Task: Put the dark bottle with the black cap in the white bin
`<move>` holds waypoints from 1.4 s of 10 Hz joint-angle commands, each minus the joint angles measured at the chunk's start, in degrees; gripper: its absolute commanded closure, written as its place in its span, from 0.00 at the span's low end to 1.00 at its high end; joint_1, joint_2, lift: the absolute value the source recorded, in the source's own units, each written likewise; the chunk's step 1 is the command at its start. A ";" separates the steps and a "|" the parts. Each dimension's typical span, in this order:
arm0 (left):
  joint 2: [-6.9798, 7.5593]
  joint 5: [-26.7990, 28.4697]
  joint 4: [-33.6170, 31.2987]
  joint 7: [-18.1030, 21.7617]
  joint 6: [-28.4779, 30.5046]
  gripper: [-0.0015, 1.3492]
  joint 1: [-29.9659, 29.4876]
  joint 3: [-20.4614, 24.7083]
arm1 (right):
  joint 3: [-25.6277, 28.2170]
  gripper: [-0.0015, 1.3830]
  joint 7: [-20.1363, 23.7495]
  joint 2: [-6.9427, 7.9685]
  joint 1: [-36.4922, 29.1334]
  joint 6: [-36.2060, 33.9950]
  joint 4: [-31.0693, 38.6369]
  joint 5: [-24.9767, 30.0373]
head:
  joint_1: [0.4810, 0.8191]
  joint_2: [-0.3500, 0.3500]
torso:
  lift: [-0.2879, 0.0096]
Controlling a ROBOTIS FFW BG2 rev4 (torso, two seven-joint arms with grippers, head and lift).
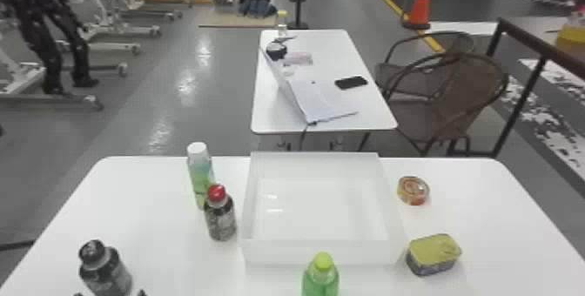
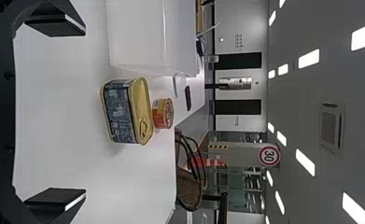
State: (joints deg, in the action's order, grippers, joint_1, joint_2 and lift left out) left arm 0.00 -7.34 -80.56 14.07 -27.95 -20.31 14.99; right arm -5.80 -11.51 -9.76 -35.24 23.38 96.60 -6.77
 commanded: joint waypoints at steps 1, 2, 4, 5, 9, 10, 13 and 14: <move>-0.15 1.54 0.14 -1.59 1.14 0.08 0.71 -0.14 | 0.00 0.06 0.00 0.09 0.00 0.09 -0.09 -0.09 | 0.20 0.50 | 0.63; -0.15 2.94 0.05 -3.26 2.46 0.09 1.77 -0.14 | -0.09 0.06 0.00 0.00 0.00 0.18 -0.09 -0.09 | 0.20 0.50 | 0.63; -0.15 5.75 0.05 -8.53 4.22 0.09 3.79 -0.76 | -0.26 0.06 0.00 0.00 0.09 0.27 -0.36 -0.18 | 0.20 0.50 | 0.63; -0.15 5.67 0.58 -11.87 4.48 0.09 4.32 -1.37 | -0.44 0.06 0.00 0.09 0.17 0.35 -0.53 -0.35 | 0.20 0.50 | 0.63; -0.15 2.24 4.80 -18.46 2.02 0.61 5.37 -2.87 | -0.44 0.06 0.00 0.35 0.26 0.88 -0.97 -0.53 | 0.20 0.50 | 0.63; -0.15 1.27 5.15 -19.17 1.58 0.60 5.28 -3.48 | -0.44 0.06 0.00 0.53 0.26 0.97 -1.06 -0.61 | 0.20 0.50 | 0.63; -0.15 0.48 5.76 -19.17 0.35 0.61 5.46 -4.01 | -0.53 0.06 0.09 0.53 0.44 0.97 -1.06 -0.61 | 0.20 0.50 | 0.63; -0.15 -0.84 5.67 -18.11 -1.67 0.61 5.28 -4.45 | -0.62 0.06 0.09 0.53 0.52 0.97 -1.15 -0.61 | 0.20 0.50 | 0.63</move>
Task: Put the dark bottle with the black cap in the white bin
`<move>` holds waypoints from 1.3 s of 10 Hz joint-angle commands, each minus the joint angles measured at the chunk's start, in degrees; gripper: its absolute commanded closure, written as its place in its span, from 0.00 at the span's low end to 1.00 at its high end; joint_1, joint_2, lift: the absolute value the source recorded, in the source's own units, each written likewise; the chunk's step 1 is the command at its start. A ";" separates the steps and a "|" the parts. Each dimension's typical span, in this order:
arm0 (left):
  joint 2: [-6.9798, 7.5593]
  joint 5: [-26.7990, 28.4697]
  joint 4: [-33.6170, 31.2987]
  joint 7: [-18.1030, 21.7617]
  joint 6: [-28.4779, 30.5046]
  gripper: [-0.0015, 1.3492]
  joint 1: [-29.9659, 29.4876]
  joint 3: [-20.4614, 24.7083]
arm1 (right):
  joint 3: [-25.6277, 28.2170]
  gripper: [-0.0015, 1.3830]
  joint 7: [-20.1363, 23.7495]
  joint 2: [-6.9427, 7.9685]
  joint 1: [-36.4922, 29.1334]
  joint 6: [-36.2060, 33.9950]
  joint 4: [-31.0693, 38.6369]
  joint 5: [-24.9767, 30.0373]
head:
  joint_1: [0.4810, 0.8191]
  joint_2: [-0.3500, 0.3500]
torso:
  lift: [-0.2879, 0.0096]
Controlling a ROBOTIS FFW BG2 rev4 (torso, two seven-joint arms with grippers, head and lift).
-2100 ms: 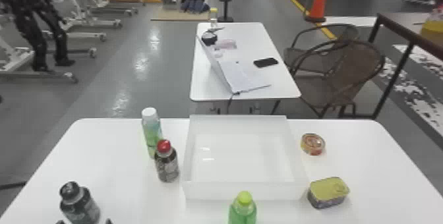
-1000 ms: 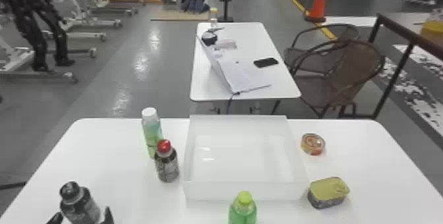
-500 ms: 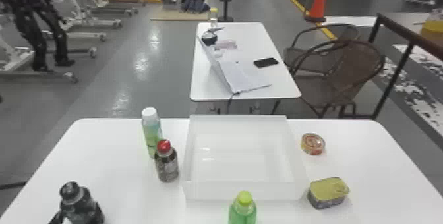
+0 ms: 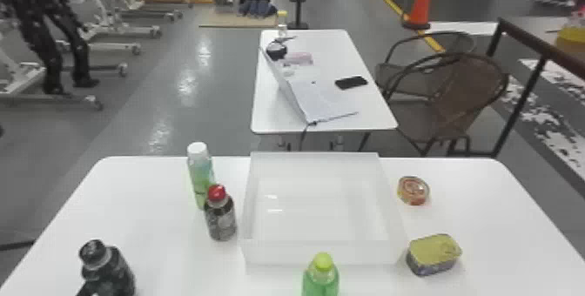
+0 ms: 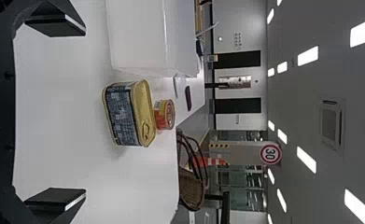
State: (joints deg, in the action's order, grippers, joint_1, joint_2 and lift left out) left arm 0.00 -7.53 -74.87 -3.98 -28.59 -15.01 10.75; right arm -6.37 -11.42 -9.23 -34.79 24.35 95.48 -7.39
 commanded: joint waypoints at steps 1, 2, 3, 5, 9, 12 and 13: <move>-0.15 -2.22 -3.44 1.34 -2.17 0.61 -1.34 -1.52 | -0.13 0.06 0.00 0.00 0.16 0.00 -0.03 -0.08 | 0.20 0.50 | 0.63; -0.15 -2.66 -9.77 2.13 -0.06 0.61 -3.62 -2.93 | -0.13 0.06 0.00 0.00 0.25 0.00 -0.12 -0.08 | 0.20 0.50 | 0.63; -0.15 -3.01 -15.74 4.24 2.75 0.61 -4.76 -4.51 | -0.13 0.06 0.00 0.00 0.16 0.00 -0.12 -0.17 | 0.20 0.50 | 0.63; 0.79 -7.76 -22.07 13.47 11.36 0.61 -1.69 -7.41 | -0.13 0.06 0.00 0.00 0.34 0.00 -0.21 -0.17 | 0.20 0.50 | 0.63; -0.15 -9.17 -18.55 29.46 22.52 0.61 11.41 -10.84 | -1.10 0.06 0.08 -0.97 0.95 0.00 -0.65 -1.05 | 0.20 0.50 | 0.63; 0.44 -14.18 -5.90 36.67 24.19 0.61 20.81 -20.77 | -1.10 0.06 0.08 -0.97 1.04 0.17 -0.91 -1.22 | 0.20 0.50 | 0.63; 1.14 -15.85 -3.44 38.60 26.74 0.61 22.75 -23.49 | -1.10 0.06 0.08 -0.97 1.04 0.26 -1.08 -1.31 | 0.20 0.50 | 0.63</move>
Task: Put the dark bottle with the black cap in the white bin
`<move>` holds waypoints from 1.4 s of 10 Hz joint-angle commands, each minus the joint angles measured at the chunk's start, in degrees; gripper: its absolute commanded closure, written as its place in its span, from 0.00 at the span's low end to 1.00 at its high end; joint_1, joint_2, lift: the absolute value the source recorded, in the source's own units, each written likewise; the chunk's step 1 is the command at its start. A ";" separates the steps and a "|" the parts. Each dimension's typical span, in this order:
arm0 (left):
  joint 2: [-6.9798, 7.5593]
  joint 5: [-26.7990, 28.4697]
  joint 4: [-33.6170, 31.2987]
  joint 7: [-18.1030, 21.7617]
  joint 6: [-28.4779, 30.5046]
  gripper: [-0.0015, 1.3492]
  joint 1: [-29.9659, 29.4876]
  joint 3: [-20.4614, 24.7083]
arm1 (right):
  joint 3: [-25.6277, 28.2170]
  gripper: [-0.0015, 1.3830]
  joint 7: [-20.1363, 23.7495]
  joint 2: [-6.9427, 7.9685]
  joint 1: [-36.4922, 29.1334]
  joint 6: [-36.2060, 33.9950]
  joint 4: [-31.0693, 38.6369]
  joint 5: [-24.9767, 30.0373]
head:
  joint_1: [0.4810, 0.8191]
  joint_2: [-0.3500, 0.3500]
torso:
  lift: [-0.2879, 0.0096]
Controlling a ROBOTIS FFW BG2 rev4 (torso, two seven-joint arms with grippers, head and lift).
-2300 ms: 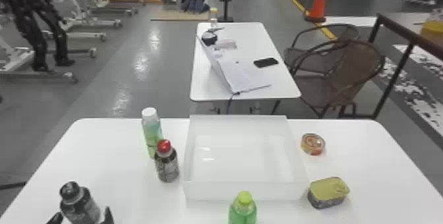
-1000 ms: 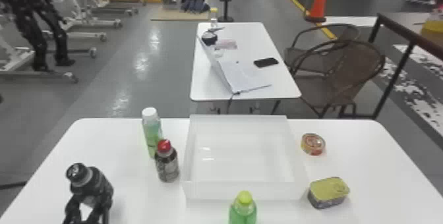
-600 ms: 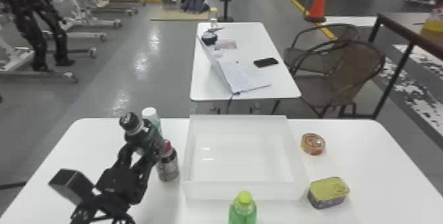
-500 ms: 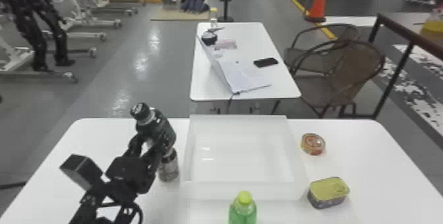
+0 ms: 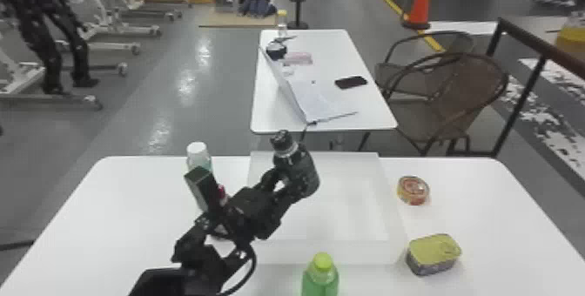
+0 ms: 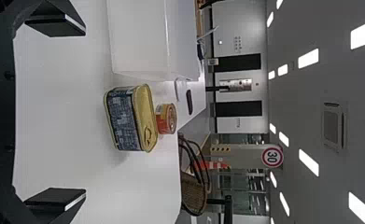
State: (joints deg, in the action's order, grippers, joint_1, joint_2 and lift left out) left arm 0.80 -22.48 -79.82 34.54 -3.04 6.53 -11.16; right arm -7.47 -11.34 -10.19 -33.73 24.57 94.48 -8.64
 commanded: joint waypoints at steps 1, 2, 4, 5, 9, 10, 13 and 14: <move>0.69 -1.08 3.00 1.14 3.48 0.61 1.99 -2.91 | 0.00 0.06 0.00 0.17 0.07 0.21 -0.18 -0.06 | 0.20 0.50 | 0.63; 0.52 -1.43 3.97 0.96 2.51 0.52 1.82 -3.26 | 0.00 0.06 0.00 0.17 0.07 0.30 -0.26 -0.15 | 0.20 0.50 | 0.63; 0.08 -1.78 3.97 0.26 1.10 0.17 1.12 -2.12 | 0.00 0.06 0.00 0.26 0.07 0.30 -0.35 -0.24 | 0.20 0.50 | 0.63; -0.01 -1.69 3.97 0.17 0.84 0.10 0.94 -1.94 | 0.00 0.06 0.00 0.26 -0.02 0.30 -0.35 -0.24 | 0.20 0.50 | 0.63; -0.95 -0.20 -5.26 -3.43 -2.15 0.09 -6.18 4.48 | -0.26 0.06 0.00 0.35 0.07 0.30 -0.35 -0.32 | 0.20 0.50 | 0.63; -0.95 2.70 -11.15 -4.75 -2.41 0.08 -10.49 9.40 | -0.35 0.06 0.00 0.35 0.07 0.30 -0.35 -0.24 | 0.20 0.50 | 0.63; -0.95 6.40 -17.12 -11.87 -10.24 0.08 -23.41 20.65 | -0.35 0.06 0.00 0.26 0.07 0.21 -0.18 0.03 | 0.20 0.50 | 0.63; -0.95 8.77 -17.04 -14.59 -13.49 0.08 -27.19 23.46 | -0.35 0.06 0.00 0.26 -0.02 0.21 -0.09 0.03 | 0.20 0.50 | 0.63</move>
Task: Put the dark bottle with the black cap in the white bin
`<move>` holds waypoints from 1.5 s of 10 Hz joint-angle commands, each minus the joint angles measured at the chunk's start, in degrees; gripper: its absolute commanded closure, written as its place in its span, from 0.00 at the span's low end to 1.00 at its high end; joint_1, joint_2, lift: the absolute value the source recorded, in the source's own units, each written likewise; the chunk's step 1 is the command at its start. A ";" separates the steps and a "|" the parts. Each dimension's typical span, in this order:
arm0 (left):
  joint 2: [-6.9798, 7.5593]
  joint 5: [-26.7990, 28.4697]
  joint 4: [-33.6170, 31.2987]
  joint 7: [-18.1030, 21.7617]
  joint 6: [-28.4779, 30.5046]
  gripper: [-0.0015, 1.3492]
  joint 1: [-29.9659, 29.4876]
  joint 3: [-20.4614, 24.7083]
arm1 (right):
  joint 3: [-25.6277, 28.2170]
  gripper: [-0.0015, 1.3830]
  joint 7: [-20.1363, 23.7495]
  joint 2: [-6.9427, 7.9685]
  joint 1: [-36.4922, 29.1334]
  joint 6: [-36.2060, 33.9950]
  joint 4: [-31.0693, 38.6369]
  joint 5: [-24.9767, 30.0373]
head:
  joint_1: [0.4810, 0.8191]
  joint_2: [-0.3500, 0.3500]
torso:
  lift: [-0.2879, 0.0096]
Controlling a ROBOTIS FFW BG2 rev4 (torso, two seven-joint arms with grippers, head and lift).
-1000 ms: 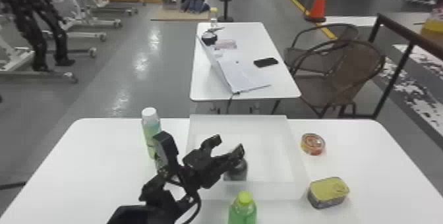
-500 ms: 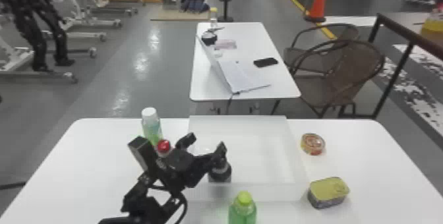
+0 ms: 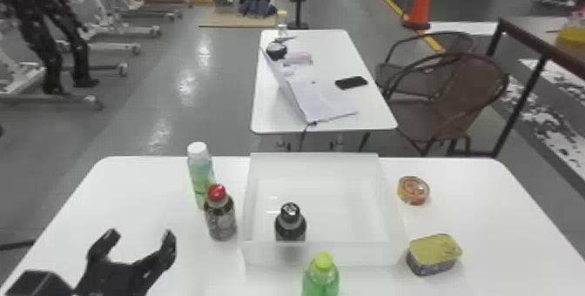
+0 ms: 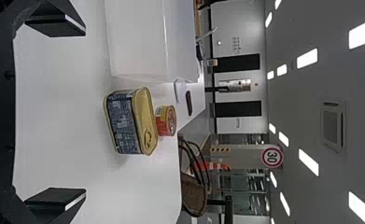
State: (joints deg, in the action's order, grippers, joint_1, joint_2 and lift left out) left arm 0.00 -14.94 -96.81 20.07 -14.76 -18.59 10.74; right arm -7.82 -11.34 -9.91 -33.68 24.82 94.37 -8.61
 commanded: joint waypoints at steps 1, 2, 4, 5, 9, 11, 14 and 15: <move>-0.14 5.18 0.83 -1.53 -4.83 0.08 -4.79 4.21 | 0.00 0.06 0.00 -0.02 -0.24 -0.21 0.29 0.18 | 0.20 0.50 | 0.63; -0.14 8.43 2.68 -1.61 -7.91 0.08 -6.11 6.93 | 0.00 0.06 0.00 -0.02 -0.42 -0.30 0.46 0.18 | 0.20 0.50 | 0.63; -0.14 11.16 7.95 -1.53 -14.06 0.08 -6.37 9.57 | 0.09 0.06 -0.09 -0.02 -0.86 -0.74 1.08 0.35 | 0.20 0.50 | 0.63; -0.14 11.33 10.41 -1.53 -16.44 0.09 -6.11 9.48 | 0.09 0.06 0.00 -0.02 -0.95 -0.92 1.25 0.35 | 0.20 0.50 | 0.63; -0.14 9.66 13.93 -1.61 -17.93 0.09 -5.58 7.81 | 0.09 0.06 -0.09 -0.02 -1.56 -1.00 1.78 1.05 | 0.20 0.50 | 0.63; -0.14 9.66 13.93 -1.70 -17.84 0.09 -5.49 7.28 | 0.18 0.06 -0.18 -0.11 -1.65 -1.00 2.22 2.20 | 0.20 0.50 | 0.63; -0.14 9.40 14.10 -2.05 -17.40 0.09 -5.40 6.67 | 0.18 0.06 -0.18 -1.16 -2.35 -1.53 3.19 3.08 | 0.20 0.50 | 0.63; -0.14 9.40 14.10 -2.05 -17.40 0.09 -5.32 6.49 | 0.18 0.06 -0.18 -1.69 -2.44 -1.97 3.54 3.34 | 0.20 0.50 | 0.63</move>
State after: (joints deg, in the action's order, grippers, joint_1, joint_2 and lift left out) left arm 0.00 -5.53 -82.71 18.01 -32.18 -23.94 17.35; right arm -7.64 -11.51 -11.33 -36.05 23.06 97.74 -5.46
